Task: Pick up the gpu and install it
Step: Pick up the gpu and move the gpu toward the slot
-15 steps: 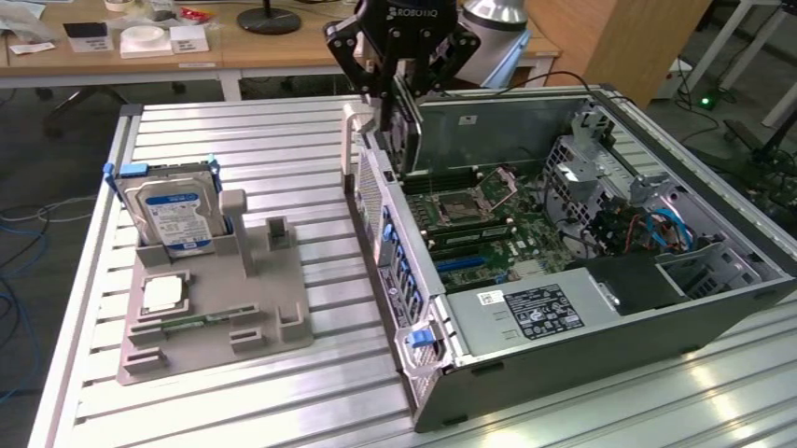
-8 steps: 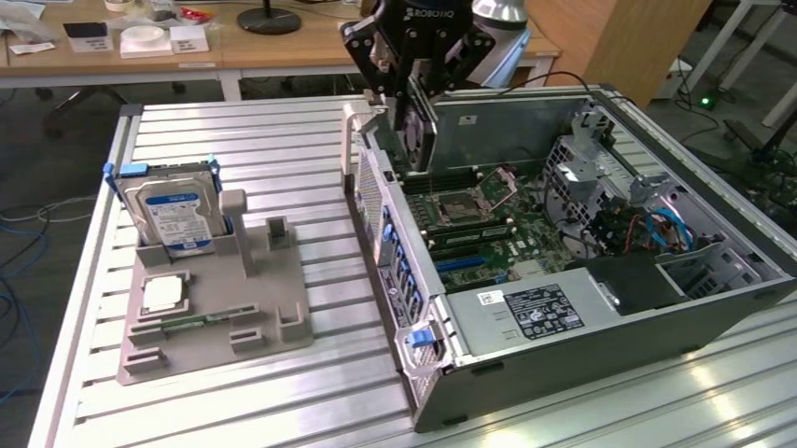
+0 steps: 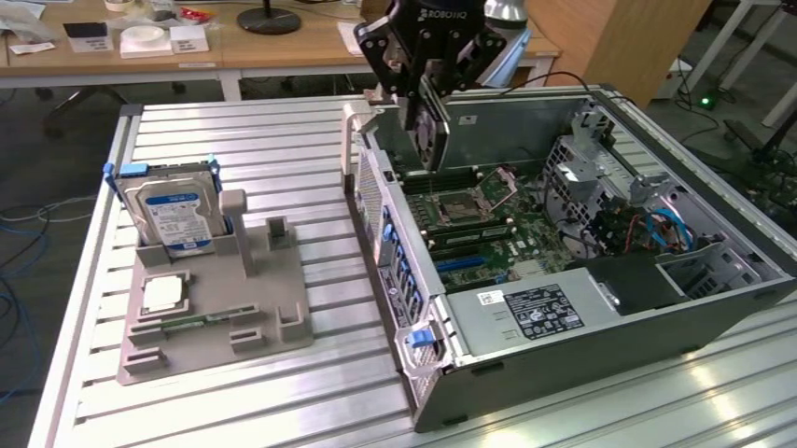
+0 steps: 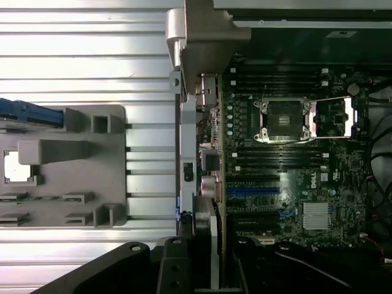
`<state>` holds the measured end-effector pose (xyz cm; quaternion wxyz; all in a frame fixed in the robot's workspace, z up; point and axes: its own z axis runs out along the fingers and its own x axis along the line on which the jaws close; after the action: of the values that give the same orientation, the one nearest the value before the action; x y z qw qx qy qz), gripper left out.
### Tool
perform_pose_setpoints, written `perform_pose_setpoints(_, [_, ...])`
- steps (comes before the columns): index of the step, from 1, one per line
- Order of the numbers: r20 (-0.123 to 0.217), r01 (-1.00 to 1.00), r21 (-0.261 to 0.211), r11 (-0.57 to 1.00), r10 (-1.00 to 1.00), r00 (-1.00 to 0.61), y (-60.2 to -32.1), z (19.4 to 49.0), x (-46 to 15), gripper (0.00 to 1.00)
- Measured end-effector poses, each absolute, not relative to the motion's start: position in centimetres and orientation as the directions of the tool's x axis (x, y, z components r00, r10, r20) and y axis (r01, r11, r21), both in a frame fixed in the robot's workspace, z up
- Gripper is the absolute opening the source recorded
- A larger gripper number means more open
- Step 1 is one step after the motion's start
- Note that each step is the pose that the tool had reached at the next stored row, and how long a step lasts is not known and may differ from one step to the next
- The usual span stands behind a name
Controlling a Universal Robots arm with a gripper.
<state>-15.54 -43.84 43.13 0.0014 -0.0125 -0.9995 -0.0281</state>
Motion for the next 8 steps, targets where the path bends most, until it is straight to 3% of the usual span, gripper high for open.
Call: perform_pose_setpoints(8, [0.003,0.025,0.056,0.998,0.025,-1.000,-43.8,43.1,-14.2,0.28])
